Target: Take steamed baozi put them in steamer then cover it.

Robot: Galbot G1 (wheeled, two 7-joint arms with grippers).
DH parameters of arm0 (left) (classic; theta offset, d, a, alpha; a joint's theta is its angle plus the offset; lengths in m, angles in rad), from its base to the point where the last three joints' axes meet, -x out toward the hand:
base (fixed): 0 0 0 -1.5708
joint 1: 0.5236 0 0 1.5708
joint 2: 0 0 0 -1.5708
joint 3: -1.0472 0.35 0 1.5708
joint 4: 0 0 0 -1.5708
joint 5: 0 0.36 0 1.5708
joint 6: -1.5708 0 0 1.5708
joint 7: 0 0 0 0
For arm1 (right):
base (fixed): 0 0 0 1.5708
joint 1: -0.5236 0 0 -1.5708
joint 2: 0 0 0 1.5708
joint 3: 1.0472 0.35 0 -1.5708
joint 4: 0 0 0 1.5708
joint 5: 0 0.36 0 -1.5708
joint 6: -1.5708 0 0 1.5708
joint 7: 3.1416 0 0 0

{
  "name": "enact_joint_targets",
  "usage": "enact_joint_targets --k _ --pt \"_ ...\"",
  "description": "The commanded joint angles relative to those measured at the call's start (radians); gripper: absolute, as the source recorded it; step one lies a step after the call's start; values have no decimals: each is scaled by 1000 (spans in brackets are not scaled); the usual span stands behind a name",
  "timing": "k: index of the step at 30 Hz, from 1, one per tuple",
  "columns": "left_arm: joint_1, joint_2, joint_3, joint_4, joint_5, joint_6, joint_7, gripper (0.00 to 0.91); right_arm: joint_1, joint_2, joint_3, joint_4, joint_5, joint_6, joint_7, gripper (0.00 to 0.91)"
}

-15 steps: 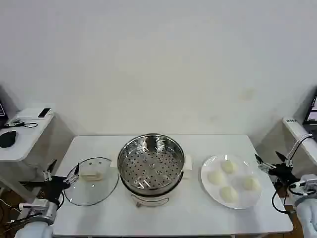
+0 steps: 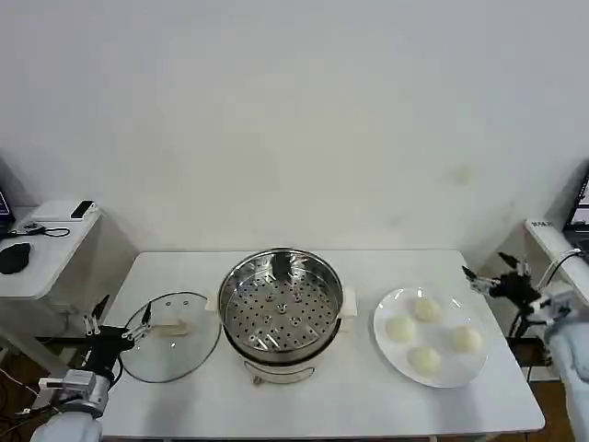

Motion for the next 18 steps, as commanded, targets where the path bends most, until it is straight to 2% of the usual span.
enact_joint_targets --k 1,2,4,5,6,7,9,10,12,18 --pt "5 -4 -1 -18 5 -2 0 907 283 -150 -199 -71 -287 -80 -397 907" --pt "6 -4 -2 -19 5 -2 0 907 327 -160 -222 -85 -316 -73 -477 907" --pt "8 -4 -3 -19 5 -6 -1 907 409 -178 -274 -125 -400 -69 -601 907" --pt "9 -4 -3 -20 5 -7 -1 907 409 -178 -274 -125 -400 -69 -601 907" --pt "11 -4 -4 -21 6 -8 -3 907 478 -188 -345 -166 -448 -43 -671 907" --pt "12 -6 -5 -24 5 -8 -3 907 523 -195 -387 -190 -457 -37 -691 907" --pt "17 -9 -7 -29 6 -8 -4 907 574 -210 -472 -223 -473 -17 -713 907" --pt "20 -10 -8 -32 7 -10 -4 907 637 -215 -571 -254 -469 4 -703 907" --pt "23 -15 -9 -33 10 -14 -6 907 708 -213 -672 -304 -453 104 -682 907" --pt "34 -13 -17 -38 11 -18 -7 907 816 -199 -882 -354 -475 101 -706 907"
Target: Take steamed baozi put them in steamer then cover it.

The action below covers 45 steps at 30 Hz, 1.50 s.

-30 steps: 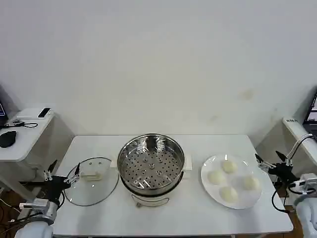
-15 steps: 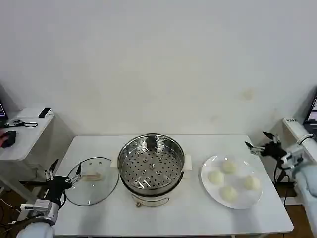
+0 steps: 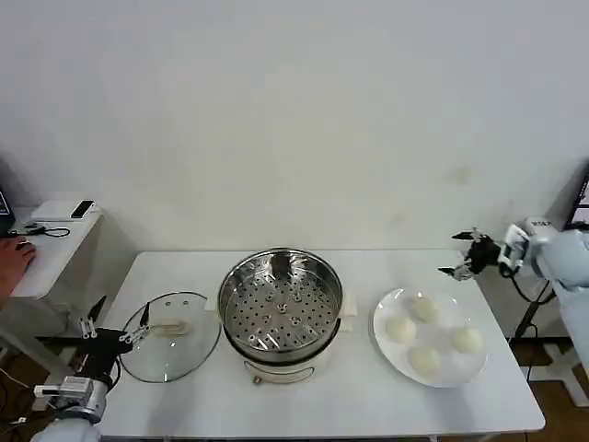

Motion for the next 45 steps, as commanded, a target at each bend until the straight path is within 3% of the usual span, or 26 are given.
enact_joint_targets --k 1,3,5,22,45 --pt "2 1 -2 -6 1 -1 -1 907 292 -38 -419 -136 -102 57 -155 907" --pt "2 2 -5 -7 -2 -1 -2 907 328 -37 -526 -162 -98 59 -142 907" --pt "0 1 -8 -5 -9 0 -4 907 337 -24 -566 -189 -99 55 -122 907" --pt "6 5 -8 -2 -10 -1 -11 907 211 118 -495 -292 -188 53 -53 907" --pt "4 7 0 21 -4 -5 -7 907 199 154 -477 -381 -230 54 -28 907"
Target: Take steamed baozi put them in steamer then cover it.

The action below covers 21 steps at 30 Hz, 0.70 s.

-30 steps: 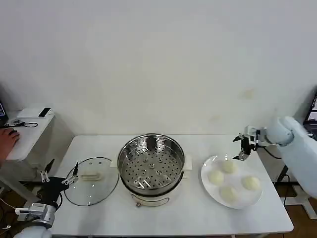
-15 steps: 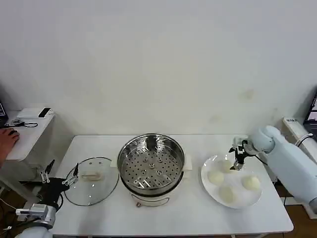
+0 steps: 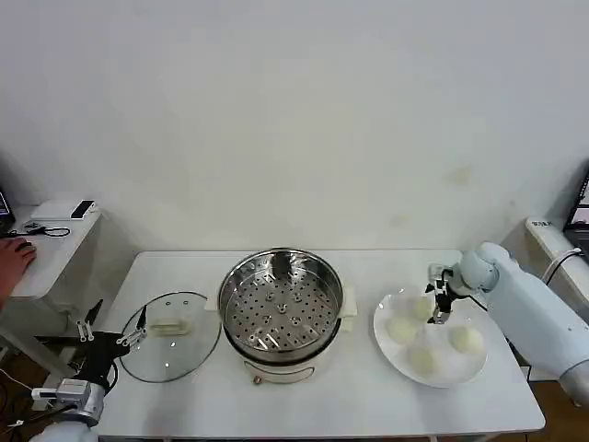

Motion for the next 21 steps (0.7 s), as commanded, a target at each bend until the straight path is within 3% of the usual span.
enact_joint_targets --k 1,6,8,10,21 --pt "0 1 0 1 1 -1 0 907 1 8 -7 -26 -12 1 4 907" --pt "2 3 -1 6 1 -3 -1 907 3 11 -6 -31 -8 -1 5 907" --pt "2 1 -1 7 1 -5 -2 907 2 13 -4 -34 -8 0 8 746" --pt "4 -3 0 6 1 -7 -3 907 0 13 -5 -34 -6 -2 14 705" --pt "9 -4 0 9 3 -9 -3 907 -1 15 -4 -39 7 -6 25 655"
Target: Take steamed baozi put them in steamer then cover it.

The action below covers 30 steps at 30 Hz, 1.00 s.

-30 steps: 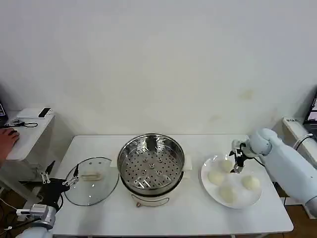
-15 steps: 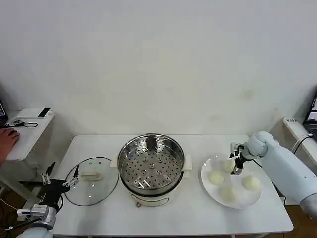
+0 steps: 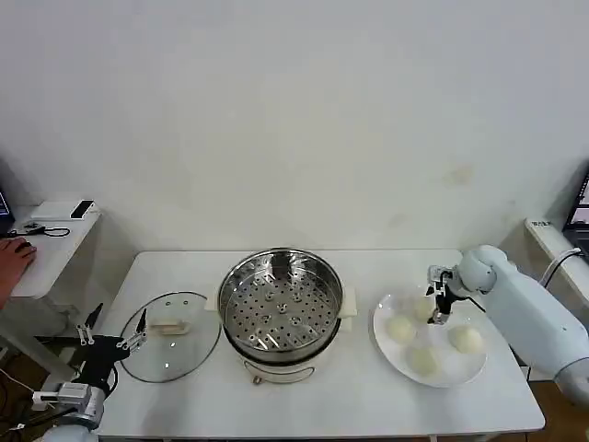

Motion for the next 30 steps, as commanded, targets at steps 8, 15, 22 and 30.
enact_joint_targets --k 8,15,22,30 --pt "0 2 1 2 1 -1 0 907 3 0 3 -6 3 -2 3 645" --pt "0 1 5 2 2 -2 0 907 9 -11 18 8 17 -4 -1 645" --pt "-4 4 8 -1 4 -1 3 907 72 -48 7 71 87 -26 -18 645" --pt "2 9 5 -18 2 -1 7 907 281 -58 -144 174 240 -81 -51 645"
